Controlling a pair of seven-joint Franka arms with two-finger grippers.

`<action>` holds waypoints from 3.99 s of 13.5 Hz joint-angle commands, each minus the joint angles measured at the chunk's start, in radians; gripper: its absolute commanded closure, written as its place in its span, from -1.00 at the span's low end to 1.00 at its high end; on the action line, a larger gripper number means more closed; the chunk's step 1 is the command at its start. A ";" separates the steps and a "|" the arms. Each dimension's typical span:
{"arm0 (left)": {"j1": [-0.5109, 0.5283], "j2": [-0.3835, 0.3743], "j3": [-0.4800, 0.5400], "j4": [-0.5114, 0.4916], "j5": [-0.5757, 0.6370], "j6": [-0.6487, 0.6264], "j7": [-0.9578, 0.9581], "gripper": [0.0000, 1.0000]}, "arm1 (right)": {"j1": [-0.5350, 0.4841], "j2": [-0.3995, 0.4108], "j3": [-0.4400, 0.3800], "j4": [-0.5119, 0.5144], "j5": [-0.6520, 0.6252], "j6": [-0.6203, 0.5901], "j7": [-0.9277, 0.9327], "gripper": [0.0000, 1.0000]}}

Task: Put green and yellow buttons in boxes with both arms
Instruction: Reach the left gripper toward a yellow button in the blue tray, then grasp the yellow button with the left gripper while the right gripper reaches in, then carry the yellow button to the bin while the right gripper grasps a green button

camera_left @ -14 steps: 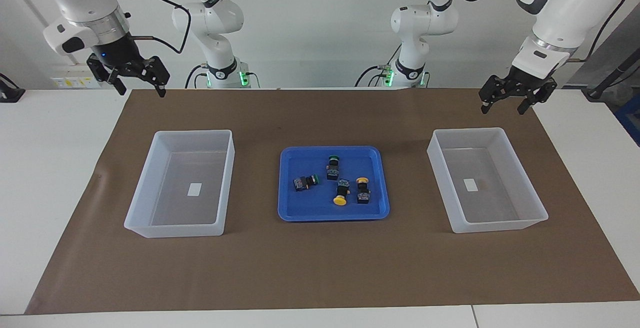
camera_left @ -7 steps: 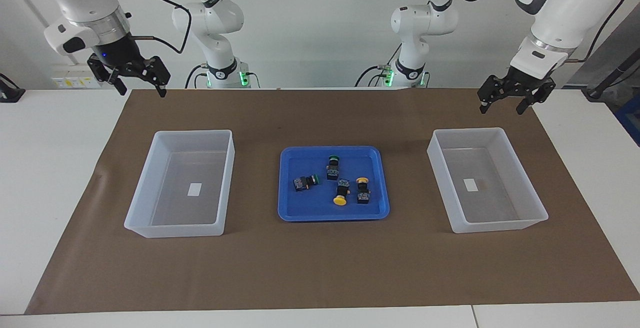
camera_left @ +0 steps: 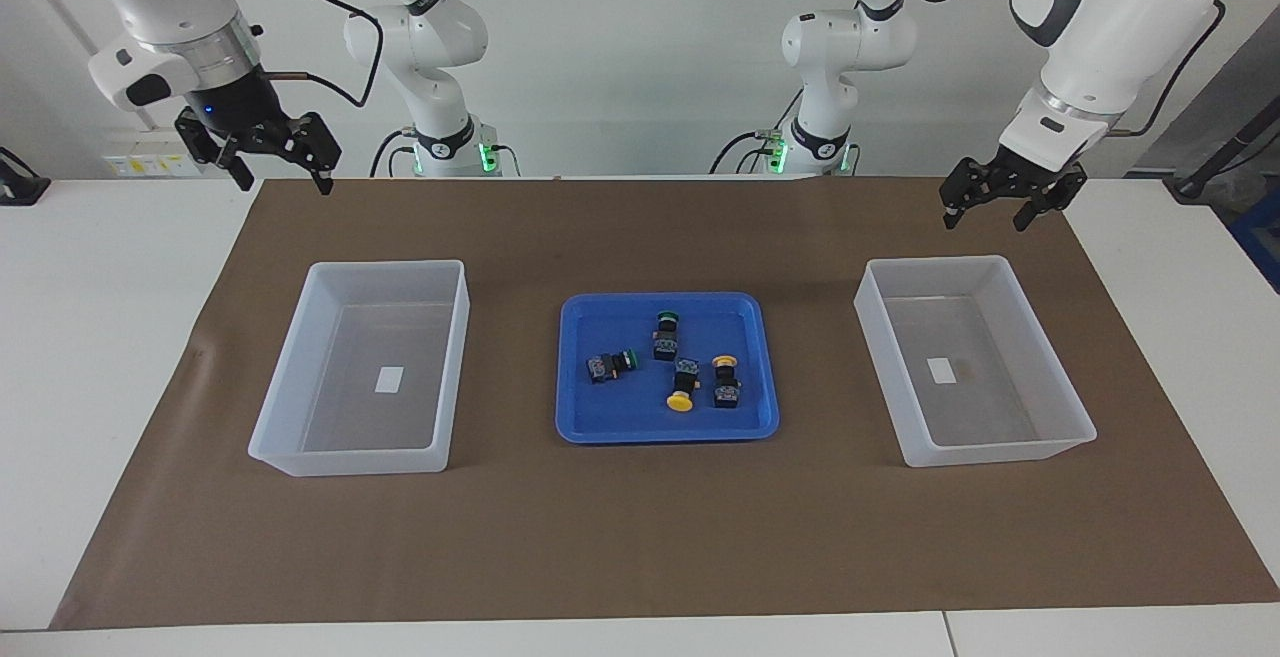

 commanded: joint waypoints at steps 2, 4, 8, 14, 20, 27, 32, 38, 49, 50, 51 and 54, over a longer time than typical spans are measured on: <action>-0.011 -0.034 0.002 -0.043 -0.008 0.050 0.010 -1.00 | -0.003 -0.015 0.002 -0.019 0.004 0.006 -0.020 -1.00; -0.049 -0.023 -0.002 -0.043 -0.006 0.093 0.009 -1.00 | -0.003 -0.017 0.002 -0.019 0.004 0.006 -0.019 -1.00; -0.181 0.055 -0.002 -0.043 -0.006 0.195 -0.132 -1.00 | 0.000 -0.017 0.002 -0.018 0.004 0.006 -0.017 -1.00; -0.341 0.252 -0.002 -0.042 -0.005 0.455 -0.338 -1.00 | 0.003 -0.017 0.003 -0.019 0.004 0.008 -0.019 -1.00; -0.443 0.434 0.001 -0.024 -0.005 0.617 -0.398 -1.00 | 0.003 -0.024 0.002 -0.016 0.006 0.000 -0.025 -1.00; -0.450 0.497 -0.002 -0.056 -0.005 0.725 -0.468 -0.71 | 0.005 -0.054 0.003 -0.079 0.006 0.046 -0.020 -1.00; -0.462 0.509 -0.002 -0.057 -0.005 0.737 -0.480 -0.16 | 0.008 -0.060 0.008 -0.105 0.007 0.049 -0.016 -1.00; -0.477 0.493 0.001 -0.066 -0.006 0.700 -0.523 1.00 | 0.090 -0.080 0.015 -0.225 0.009 0.187 -0.006 -1.00; -0.119 0.273 0.008 -0.068 -0.003 0.614 -0.230 1.00 | 0.448 0.210 0.017 -0.263 0.007 0.621 0.443 -1.00; -0.077 0.272 0.008 -0.077 -0.003 0.624 -0.171 1.00 | 0.463 0.242 0.017 -0.265 0.007 0.673 0.422 -1.00; -0.034 0.273 0.007 -0.083 -0.003 0.630 -0.121 1.00 | 0.479 0.265 0.026 -0.265 0.009 0.722 0.361 -1.00; 0.038 0.304 0.007 -0.108 -0.005 0.689 -0.049 1.00 | 0.483 0.334 0.057 -0.266 0.041 0.817 0.007 -1.00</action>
